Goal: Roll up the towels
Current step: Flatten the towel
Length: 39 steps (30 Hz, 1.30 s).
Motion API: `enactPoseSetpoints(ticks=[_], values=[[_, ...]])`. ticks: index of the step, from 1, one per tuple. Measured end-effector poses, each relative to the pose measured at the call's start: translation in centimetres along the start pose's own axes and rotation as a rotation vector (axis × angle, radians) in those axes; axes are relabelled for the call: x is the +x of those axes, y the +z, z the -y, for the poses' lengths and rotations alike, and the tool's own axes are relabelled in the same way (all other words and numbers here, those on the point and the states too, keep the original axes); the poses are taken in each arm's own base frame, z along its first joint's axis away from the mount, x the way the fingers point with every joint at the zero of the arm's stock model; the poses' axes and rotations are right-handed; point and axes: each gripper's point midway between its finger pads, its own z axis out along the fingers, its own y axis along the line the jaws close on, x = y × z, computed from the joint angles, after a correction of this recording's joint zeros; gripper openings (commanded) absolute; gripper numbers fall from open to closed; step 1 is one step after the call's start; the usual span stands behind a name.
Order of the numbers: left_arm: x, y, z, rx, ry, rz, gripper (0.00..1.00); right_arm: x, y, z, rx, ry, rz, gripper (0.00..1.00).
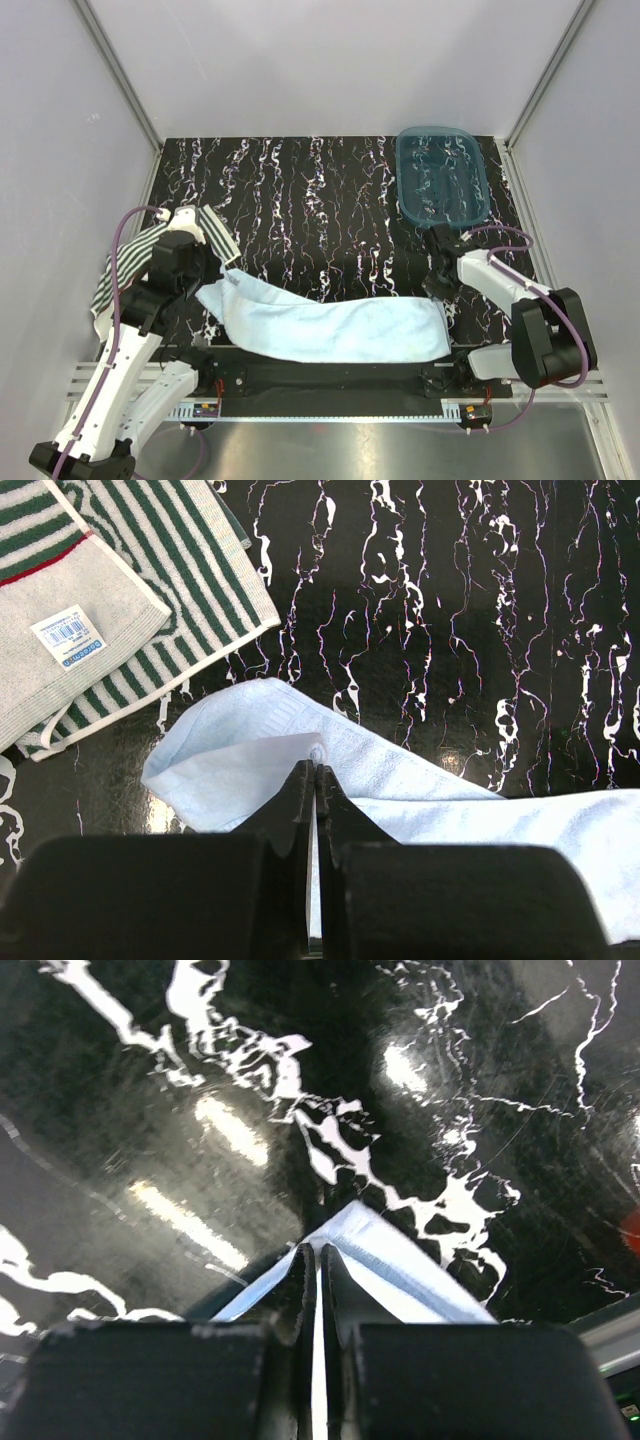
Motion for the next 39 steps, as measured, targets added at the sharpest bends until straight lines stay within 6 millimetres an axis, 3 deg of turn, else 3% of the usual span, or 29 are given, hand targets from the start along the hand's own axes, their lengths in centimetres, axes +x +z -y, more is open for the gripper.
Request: enactPoseSetpoints(ticks=[4,7,9,13,16,19,23,27,35,39], values=[[0.0,0.0,0.0,0.000,0.000,0.000,0.00,-0.3,-1.2,-0.4,-0.048,0.011,0.011,0.00],[0.0,0.0,0.0,-0.001,0.000,0.000,0.00,-1.6,-4.3,-1.1,-0.123,0.028,0.055,0.00],[0.0,0.0,0.0,-0.002,0.001,-0.001,0.00,-3.4,-7.8,-2.1,-0.207,0.047,0.116,0.00],[-0.4,-0.9,0.0,-0.002,0.001,-0.003,0.00,-8.6,-18.4,-3.4,-0.422,0.105,0.315,0.00],[-2.4,-2.8,0.5,0.017,-0.008,0.040,0.00,-10.8,-25.5,-2.1,-0.539,0.142,0.448,0.00],[-5.6,-5.9,1.3,0.054,-0.023,0.130,0.00,-11.4,-30.4,0.4,-0.600,0.167,0.540,0.00],[-9.9,-11.2,2.1,0.109,-0.042,0.269,0.00,-11.1,-34.2,3.6,-0.634,0.182,0.605,0.00],[-12.4,-15.3,2.6,0.157,-0.051,0.368,0.00,-11.0,-36.9,6.1,-0.656,0.200,0.662,0.00],[-12.0,-19.9,2.0,0.233,-0.089,0.483,0.00,-10.8,-41.9,12.3,-0.716,0.300,0.843,0.00],[-11.9,-20.9,1.9,0.248,-0.100,0.511,0.00,-11.4,-41.9,13.3,-0.671,0.317,0.886,0.00]])
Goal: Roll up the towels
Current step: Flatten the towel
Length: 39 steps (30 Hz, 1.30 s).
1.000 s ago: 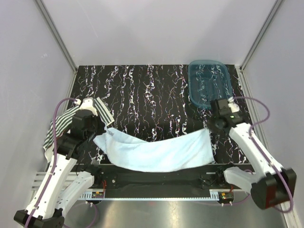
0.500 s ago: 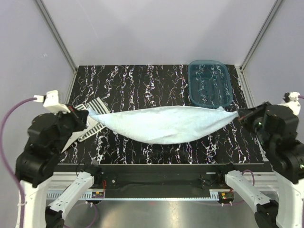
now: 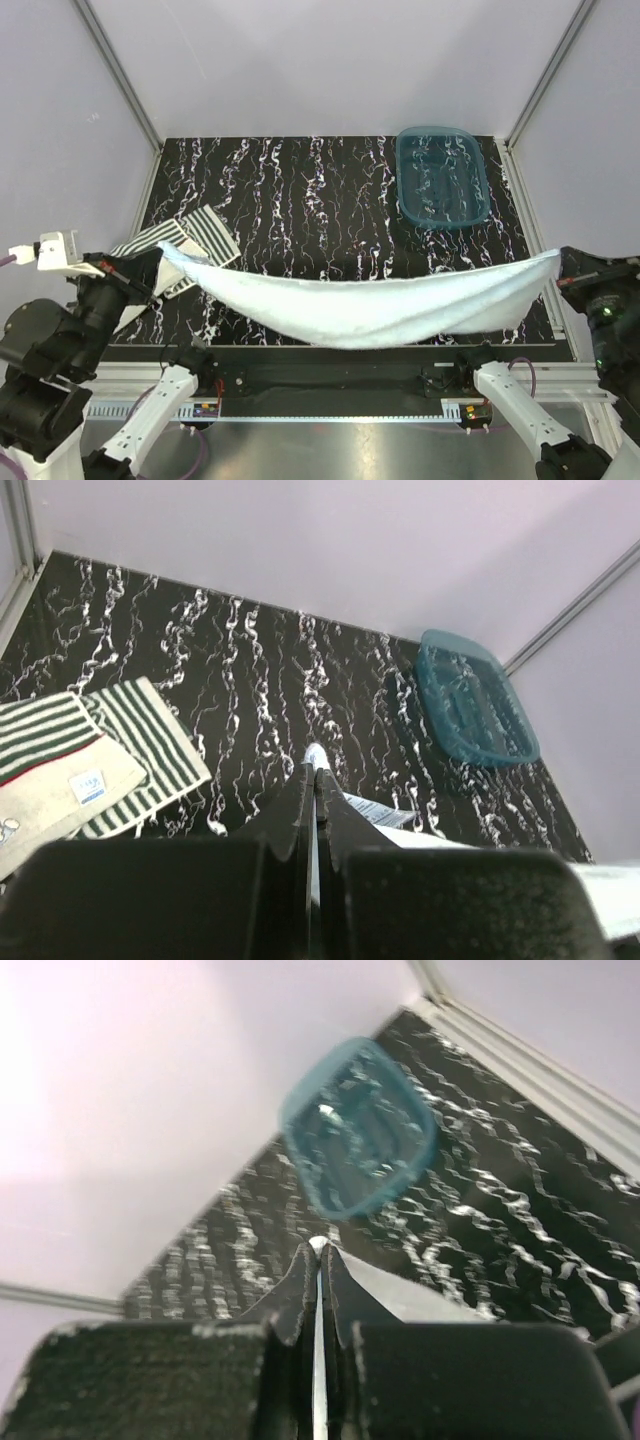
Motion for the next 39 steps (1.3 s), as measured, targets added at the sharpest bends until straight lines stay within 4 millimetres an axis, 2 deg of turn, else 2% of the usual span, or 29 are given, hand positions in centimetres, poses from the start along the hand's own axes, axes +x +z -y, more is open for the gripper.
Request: enactPoseSetpoints(ticks=[2,3,5,7,9,12,14,17,20,24,27,30,35,39], values=[[0.5,1.2,-0.3,-0.032,0.004,-0.036,0.00,1.4,1.8,0.4,0.063,-0.050,-0.032,0.00],[1.2,2.6,-0.6,-0.066,0.008,-0.080,0.00,2.6,3.3,0.5,0.102,-0.084,-0.063,0.00],[3.2,5.9,-1.3,-0.134,0.023,-0.181,0.00,6.3,7.1,1.0,0.198,-0.173,-0.152,0.00],[6.5,10.1,-2.4,-0.212,0.043,-0.313,0.00,11.1,11.3,2.0,0.303,-0.270,-0.261,0.00],[11.2,13.9,-4.2,-0.302,0.069,-0.465,0.00,16.3,15.8,3.6,0.407,-0.351,-0.372,0.00],[17.8,17.3,-7.9,-0.437,0.082,-0.679,0.00,22.8,20.3,7.5,0.542,-0.408,-0.521,0.00],[20.5,18.4,-10.1,-0.510,0.069,-0.777,0.00,24.9,21.8,9.7,0.601,-0.407,-0.576,0.00],[23.6,20.4,-12.6,-0.584,0.041,-0.875,0.00,26.5,24.6,11.0,0.637,-0.383,-0.597,0.00],[25.3,22.6,-13.9,-0.616,0.026,-0.927,0.00,27.7,27.2,11.5,0.651,-0.378,-0.609,0.00],[25.8,26.2,-14.5,-0.618,0.014,-0.928,0.00,29.8,30.9,12.0,0.653,-0.376,-0.638,0.00],[25.9,28.9,-14.9,-0.618,0.008,-0.915,0.00,30.5,32.9,12.5,0.664,-0.381,-0.654,0.00],[26.2,31.0,-16.0,-0.629,-0.004,-0.899,0.00,30.5,34.8,12.5,0.656,-0.369,-0.650,0.00],[25.9,32.5,-17.9,-0.656,-0.022,-0.894,0.00,29.0,36.8,12.5,0.650,-0.344,-0.630,0.00],[25.2,33.9,-18.6,-0.650,-0.031,-0.867,0.00,27.9,37.5,13.4,0.673,-0.337,-0.628,0.00]])
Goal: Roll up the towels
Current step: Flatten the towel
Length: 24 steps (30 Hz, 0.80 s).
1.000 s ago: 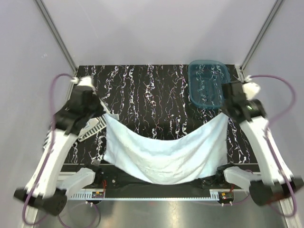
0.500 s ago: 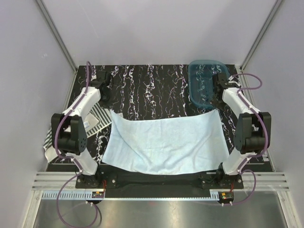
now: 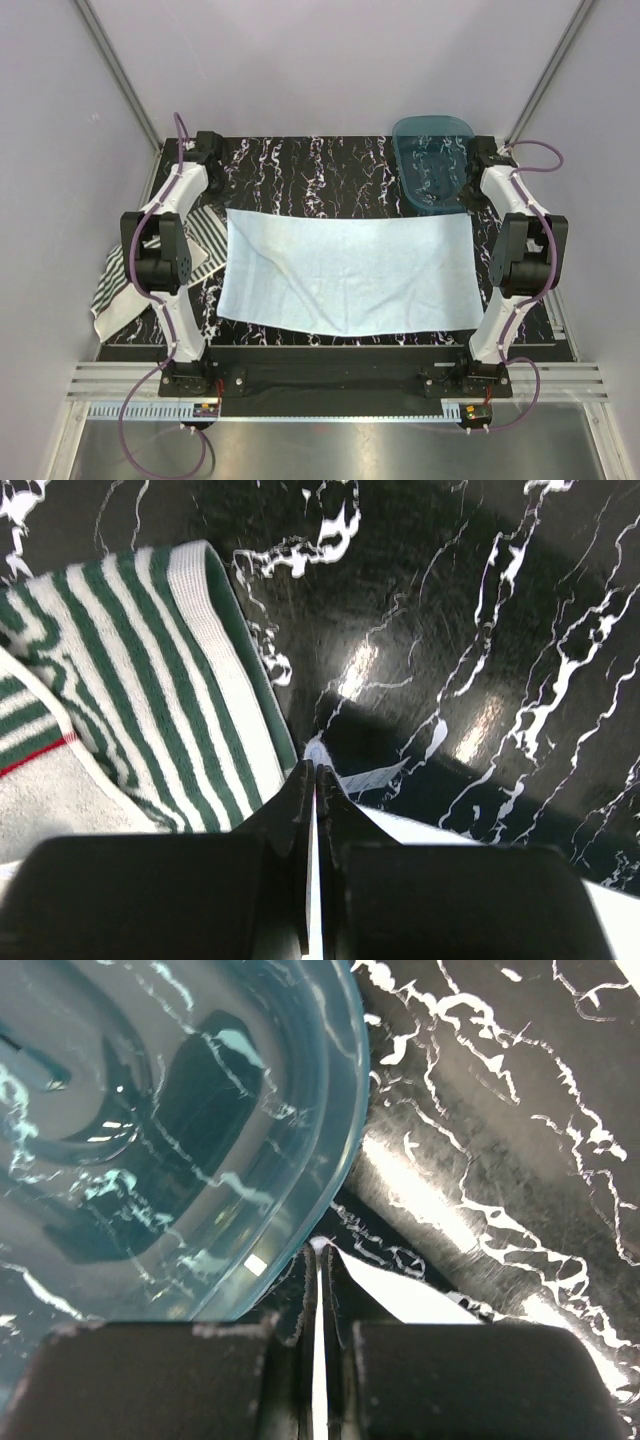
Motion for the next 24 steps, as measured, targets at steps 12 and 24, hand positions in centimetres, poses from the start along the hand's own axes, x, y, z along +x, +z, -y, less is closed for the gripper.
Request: enactPoseSetpoints(ticks=[12,24], values=[[0.2,3.0,0.5,0.024,-0.009,-0.047,0.00,1.4,1.9,0.4,0.022,-0.014,-0.054,0.00],[-0.1,3.0,0.9,0.043,-0.003,-0.038,0.00,1.4,1.9,0.4,0.022,-0.014,-0.054,0.00]])
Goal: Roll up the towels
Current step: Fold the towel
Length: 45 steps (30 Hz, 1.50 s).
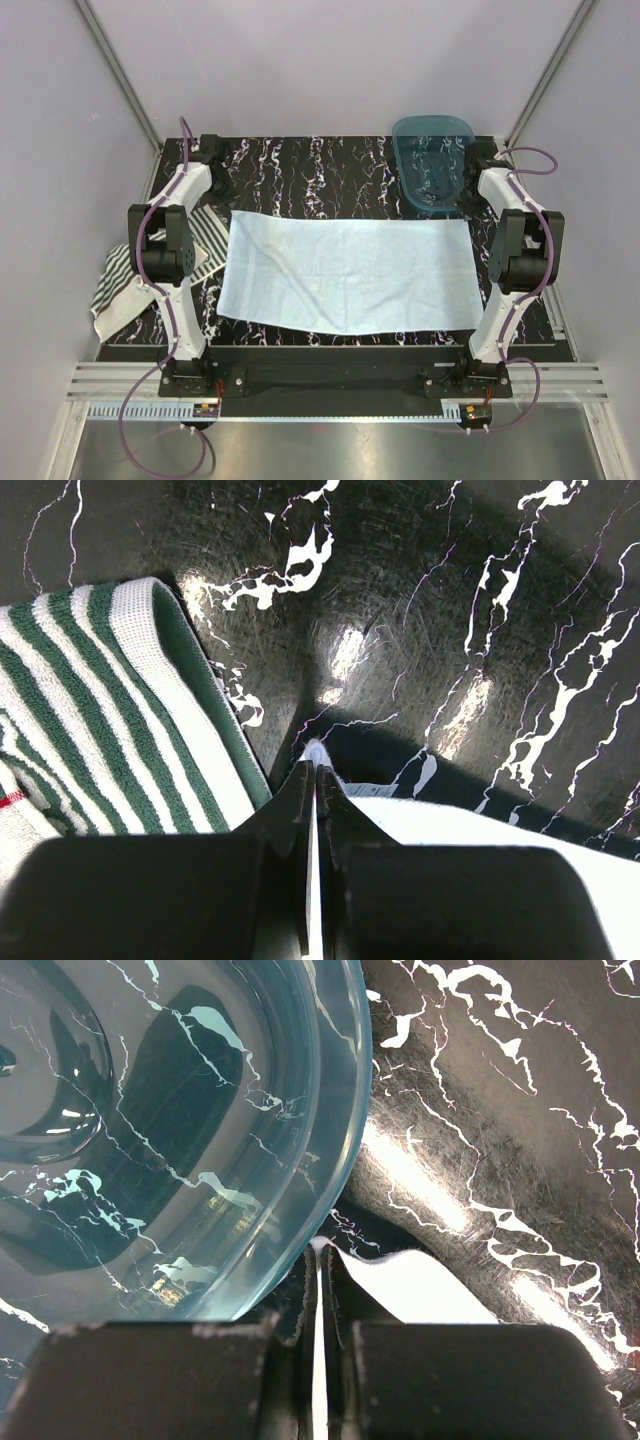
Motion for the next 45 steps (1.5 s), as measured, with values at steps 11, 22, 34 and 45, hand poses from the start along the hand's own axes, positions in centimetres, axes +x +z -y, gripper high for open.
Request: enactPoseSetpoints(ticks=[11,22,34,45], values=[[0.7,0.6,0.0,0.011,0.013,-0.012,0.00,0.0,0.0,0.0,-0.006,-0.002,-0.005,0.00],[0.0,-1.8,0.2,0.043,0.016,0.039,0.00,-0.1,-0.2,0.1,-0.014,-0.020,-0.005,0.00],[1.3,-5.2,-0.9,0.047,0.019,0.074,0.00,-1.9,-5.4,0.6,-0.114,0.021,0.100,0.00],[4.8,-10.3,-3.6,0.043,0.008,0.149,0.00,1.0,-9.4,6.3,-0.132,0.083,0.151,0.00]])
